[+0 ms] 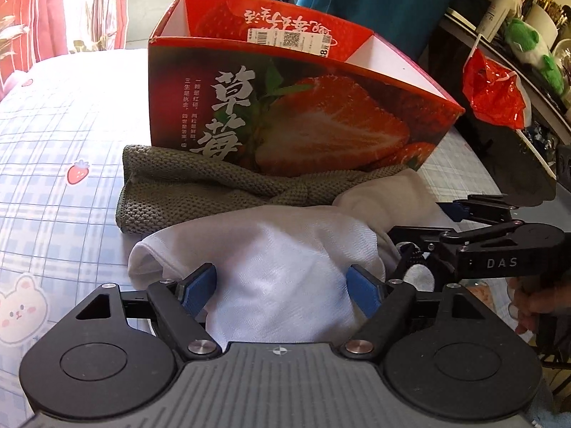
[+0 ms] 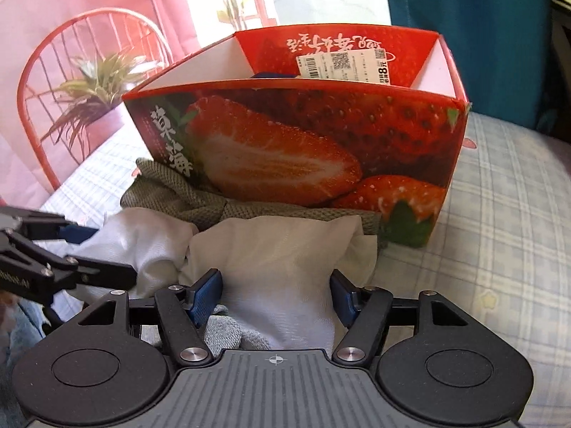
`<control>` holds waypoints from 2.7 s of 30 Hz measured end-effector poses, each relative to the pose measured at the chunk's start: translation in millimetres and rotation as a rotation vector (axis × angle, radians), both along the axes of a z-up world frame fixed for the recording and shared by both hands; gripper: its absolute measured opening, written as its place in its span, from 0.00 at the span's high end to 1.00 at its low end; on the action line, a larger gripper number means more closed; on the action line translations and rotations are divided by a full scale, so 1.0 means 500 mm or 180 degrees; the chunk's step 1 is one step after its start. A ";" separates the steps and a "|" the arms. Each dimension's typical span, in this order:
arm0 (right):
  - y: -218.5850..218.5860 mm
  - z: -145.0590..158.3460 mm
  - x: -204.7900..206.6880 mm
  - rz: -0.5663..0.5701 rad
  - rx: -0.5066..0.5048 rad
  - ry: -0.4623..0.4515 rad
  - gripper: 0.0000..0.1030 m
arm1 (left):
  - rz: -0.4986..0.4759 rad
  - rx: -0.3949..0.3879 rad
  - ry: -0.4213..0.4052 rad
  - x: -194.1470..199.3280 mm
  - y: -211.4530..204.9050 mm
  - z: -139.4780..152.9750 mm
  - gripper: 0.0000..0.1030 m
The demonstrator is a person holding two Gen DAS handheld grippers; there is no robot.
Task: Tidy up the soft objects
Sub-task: 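Close the left gripper on the white cloth while the right gripper grasps it, then lift the white cloth with both grippers toward the box opening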
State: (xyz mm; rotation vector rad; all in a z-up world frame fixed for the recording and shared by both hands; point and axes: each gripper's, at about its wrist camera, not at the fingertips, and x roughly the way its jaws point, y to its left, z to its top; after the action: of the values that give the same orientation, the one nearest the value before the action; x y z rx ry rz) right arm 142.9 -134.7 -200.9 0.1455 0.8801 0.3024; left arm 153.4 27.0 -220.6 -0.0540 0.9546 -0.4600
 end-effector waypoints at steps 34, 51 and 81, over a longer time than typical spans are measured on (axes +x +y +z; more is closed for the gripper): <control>-0.031 0.158 -0.036 -0.0049 0.0593 -0.0832 0.78 | 0.0123 -0.0773 -0.0816 -0.043 0.059 0.163 0.72; -0.011 0.201 -0.007 0.0030 0.0559 -0.1024 0.78 | 0.0168 -0.0733 -0.0922 -0.008 0.068 0.211 0.72; -0.072 0.140 0.425 -0.0364 -0.0297 -0.0542 0.81 | -0.0159 0.0271 -0.0554 0.446 -0.100 0.209 0.72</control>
State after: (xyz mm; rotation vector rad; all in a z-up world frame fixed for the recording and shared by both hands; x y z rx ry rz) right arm 355.3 -170.7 -130.8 0.0818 0.7126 0.1640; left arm 376.3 -23.1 -116.2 0.0859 0.8047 -0.4620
